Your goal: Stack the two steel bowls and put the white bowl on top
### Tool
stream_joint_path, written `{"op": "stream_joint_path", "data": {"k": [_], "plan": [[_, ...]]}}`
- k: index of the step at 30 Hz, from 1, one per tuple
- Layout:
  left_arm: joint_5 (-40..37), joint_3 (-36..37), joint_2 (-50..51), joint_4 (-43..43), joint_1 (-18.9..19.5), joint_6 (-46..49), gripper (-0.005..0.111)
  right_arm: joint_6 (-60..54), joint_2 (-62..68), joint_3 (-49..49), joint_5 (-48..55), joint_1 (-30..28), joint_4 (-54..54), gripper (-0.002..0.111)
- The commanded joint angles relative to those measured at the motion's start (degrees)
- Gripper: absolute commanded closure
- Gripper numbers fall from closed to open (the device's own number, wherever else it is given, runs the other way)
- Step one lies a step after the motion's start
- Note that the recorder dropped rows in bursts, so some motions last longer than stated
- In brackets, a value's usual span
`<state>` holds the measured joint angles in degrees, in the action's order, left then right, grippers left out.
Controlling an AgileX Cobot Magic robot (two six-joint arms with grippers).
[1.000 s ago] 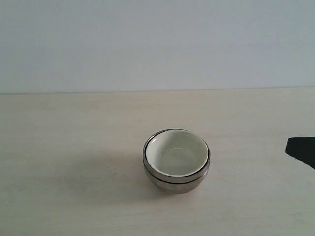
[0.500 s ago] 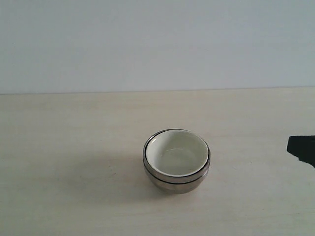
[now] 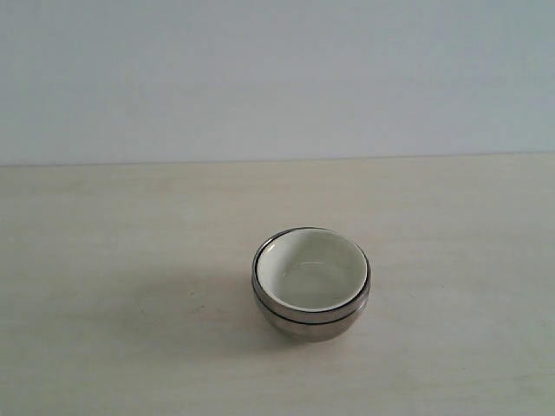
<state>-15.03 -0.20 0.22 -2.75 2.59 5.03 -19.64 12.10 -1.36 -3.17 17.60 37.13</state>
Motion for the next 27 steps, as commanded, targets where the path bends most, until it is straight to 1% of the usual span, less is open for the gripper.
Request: {"op": "stream_joint_path", "data": {"k": [1,7,22,27], "plan": [[0.4,0.2,-0.2,0.4,0.1,-0.6,0.103,-1.9,-6.8,1.4,-1.0,0.0,-0.5,0.108],[0.4,0.2,-0.2,0.4,0.1,-0.6,0.103,-4.0,-12.1,1.4,-0.5,0.0,-0.5,0.108],[0.4,0.2,-0.2,0.4,0.1,-0.6,0.103,-6.5,-12.1,1.4,2.8,0.0,-0.5,0.108],[0.4,0.2,-0.2,0.4,0.1,-0.6,0.103,-6.8,-12.1,1.4,6.2,0.0,-0.5,0.108]]}}
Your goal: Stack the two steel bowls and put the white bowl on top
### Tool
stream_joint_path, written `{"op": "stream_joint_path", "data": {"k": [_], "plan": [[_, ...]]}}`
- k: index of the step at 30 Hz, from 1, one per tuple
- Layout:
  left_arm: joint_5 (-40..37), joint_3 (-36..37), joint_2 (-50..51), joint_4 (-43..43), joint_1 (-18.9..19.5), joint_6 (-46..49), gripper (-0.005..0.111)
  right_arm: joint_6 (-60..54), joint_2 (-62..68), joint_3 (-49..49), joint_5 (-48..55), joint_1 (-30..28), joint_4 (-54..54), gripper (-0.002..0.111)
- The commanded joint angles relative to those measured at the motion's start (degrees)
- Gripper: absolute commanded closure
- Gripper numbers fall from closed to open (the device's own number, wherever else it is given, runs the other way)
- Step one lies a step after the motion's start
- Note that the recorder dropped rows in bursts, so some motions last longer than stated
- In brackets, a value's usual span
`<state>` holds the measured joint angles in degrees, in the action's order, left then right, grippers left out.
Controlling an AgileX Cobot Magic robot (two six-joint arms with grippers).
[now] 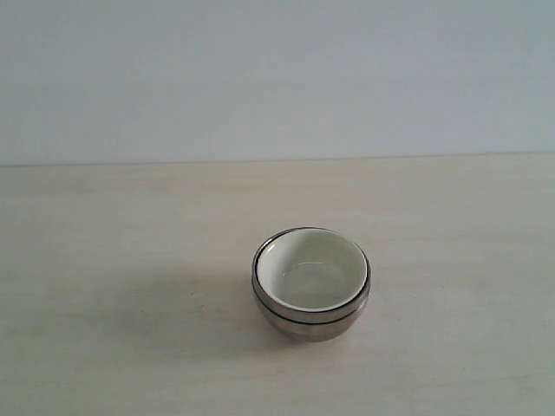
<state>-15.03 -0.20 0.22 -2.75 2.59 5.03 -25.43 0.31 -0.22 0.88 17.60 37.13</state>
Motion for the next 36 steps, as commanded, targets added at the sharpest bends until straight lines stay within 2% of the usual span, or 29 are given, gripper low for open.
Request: {"op": "stream_joint_path", "data": {"k": [1,3,5,7,11,18,30,36], "plan": [[0.4,0.2,-0.2,0.4,0.1,-0.6,0.103,-1.1,-0.3,0.2,2.6,0.0,-0.6,0.108],[0.4,0.2,-0.2,0.4,0.1,-0.6,0.103,-1.0,-0.3,0.2,3.0,0.0,-2.2,0.108],[0.4,0.2,-0.2,0.4,0.1,-0.6,0.103,3.2,-0.3,0.2,5.0,0.0,-10.2,0.108],[0.4,0.2,-0.2,0.4,0.1,-0.6,0.103,13.3,-0.3,0.2,8.2,0.0,-21.8,0.108],[0.4,0.2,-0.2,0.4,0.1,-0.6,0.103,26.8,-0.3,0.2,14.7,0.0,-34.6,0.108],[0.4,0.2,-0.2,0.4,0.1,-0.6,0.103,28.3,-0.3,0.2,19.1,0.0,-37.1,0.108],[0.4,0.2,-0.2,0.4,0.1,-0.6,0.103,27.9,-0.3,0.2,19.3,0.0,-37.1,0.108],[0.4,0.2,-0.2,0.4,0.1,-0.6,0.103,28.3,-0.3,0.2,19.3,-4.7,-36.7,0.108]]}}
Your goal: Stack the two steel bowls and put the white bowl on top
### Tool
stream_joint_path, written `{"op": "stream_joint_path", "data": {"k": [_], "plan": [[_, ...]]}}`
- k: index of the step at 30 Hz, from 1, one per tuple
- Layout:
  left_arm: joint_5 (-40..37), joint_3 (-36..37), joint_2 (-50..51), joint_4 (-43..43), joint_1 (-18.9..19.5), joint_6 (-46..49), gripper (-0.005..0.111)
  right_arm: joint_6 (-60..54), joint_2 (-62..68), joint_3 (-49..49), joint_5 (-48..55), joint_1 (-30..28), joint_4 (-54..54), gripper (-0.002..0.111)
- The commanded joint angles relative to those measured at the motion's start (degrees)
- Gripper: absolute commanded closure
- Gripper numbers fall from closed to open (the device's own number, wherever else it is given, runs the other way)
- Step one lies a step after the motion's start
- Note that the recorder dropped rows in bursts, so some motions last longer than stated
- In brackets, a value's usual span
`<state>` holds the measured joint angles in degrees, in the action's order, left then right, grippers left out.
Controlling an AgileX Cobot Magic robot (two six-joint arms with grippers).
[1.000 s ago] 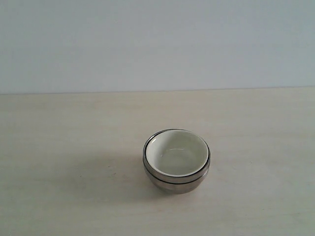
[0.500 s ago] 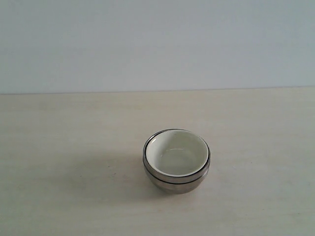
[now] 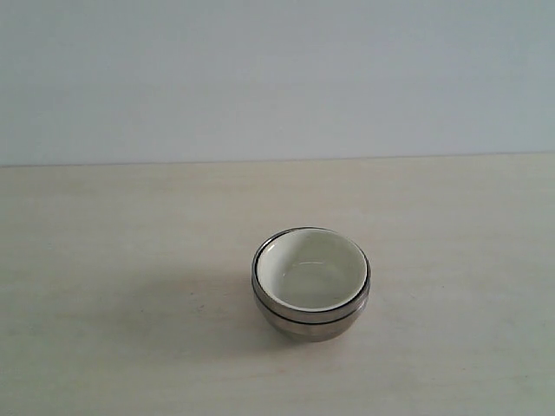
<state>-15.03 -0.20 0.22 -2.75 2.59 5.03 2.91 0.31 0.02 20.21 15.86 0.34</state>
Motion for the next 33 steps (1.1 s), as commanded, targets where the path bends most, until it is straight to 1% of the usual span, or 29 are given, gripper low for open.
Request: {"op": "stream_joint_path", "data": {"k": [1,33], "plan": [[0.4,0.2,-0.2,0.4,0.1,-0.6,0.103,-0.1,-0.3,0.0,0.0,-3.4,0.1,0.108],[0.4,0.2,-0.2,0.4,0.1,-0.6,0.103,0.1,-0.3,0.0,-0.2,-3.8,0.1,0.108]]}}
